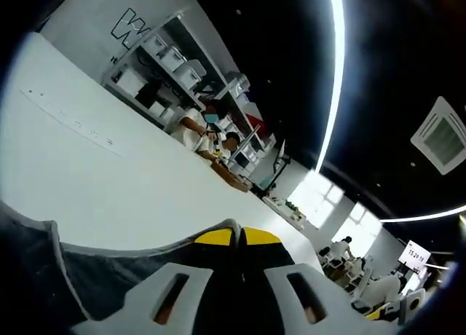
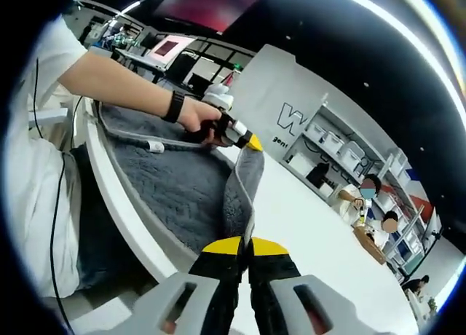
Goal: Open the folded towel by lifting each exposed corner and separating the folded layers until the towel lies flat within the target outline without major curled edges
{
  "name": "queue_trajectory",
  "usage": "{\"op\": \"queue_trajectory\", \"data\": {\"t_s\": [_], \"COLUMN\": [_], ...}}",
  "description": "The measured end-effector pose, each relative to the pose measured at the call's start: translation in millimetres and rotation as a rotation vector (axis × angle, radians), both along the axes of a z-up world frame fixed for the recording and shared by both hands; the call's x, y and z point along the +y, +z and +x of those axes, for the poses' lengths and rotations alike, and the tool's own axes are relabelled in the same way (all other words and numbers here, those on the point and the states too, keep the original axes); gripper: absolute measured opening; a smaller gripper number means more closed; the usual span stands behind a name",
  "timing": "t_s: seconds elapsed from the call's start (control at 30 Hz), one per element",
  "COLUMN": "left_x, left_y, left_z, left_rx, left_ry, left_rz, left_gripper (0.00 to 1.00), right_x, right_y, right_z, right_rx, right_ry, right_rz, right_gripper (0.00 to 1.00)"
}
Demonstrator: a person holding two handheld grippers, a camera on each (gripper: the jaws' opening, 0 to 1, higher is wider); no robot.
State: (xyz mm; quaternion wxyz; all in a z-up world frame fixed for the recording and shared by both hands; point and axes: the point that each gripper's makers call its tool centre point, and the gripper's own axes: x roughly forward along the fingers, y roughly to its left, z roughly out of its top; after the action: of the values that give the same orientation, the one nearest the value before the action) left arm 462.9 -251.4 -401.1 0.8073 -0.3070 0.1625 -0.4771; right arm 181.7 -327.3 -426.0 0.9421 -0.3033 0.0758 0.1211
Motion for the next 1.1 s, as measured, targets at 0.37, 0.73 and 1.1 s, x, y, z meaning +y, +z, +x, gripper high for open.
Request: {"op": "queue_trajectory", "data": {"t_s": [0.37, 0.73, 1.1], "left_x": [-10.7, -26.0, -42.7], "left_y": [5.2, 6.9, 8.5], "left_z": [-1.2, -9.0, -13.0], "left_rx": [-0.009, -0.025, -0.025], "left_ry": [0.002, -0.018, -0.028], "left_rz": [-0.007, -0.005, 0.012], "left_gripper": [0.01, 0.02, 0.02], "right_x": [-9.7, -21.8, -21.4], "right_y": [-5.3, -14.1, -25.1], "right_z": [-5.2, -10.9, -14.1], "right_rx": [0.041, 0.082, 0.139], "right_ry": [-0.013, -0.02, -0.005], "right_rz": [-0.034, -0.05, -0.085], "right_gripper": [0.0, 0.0, 0.0]}}
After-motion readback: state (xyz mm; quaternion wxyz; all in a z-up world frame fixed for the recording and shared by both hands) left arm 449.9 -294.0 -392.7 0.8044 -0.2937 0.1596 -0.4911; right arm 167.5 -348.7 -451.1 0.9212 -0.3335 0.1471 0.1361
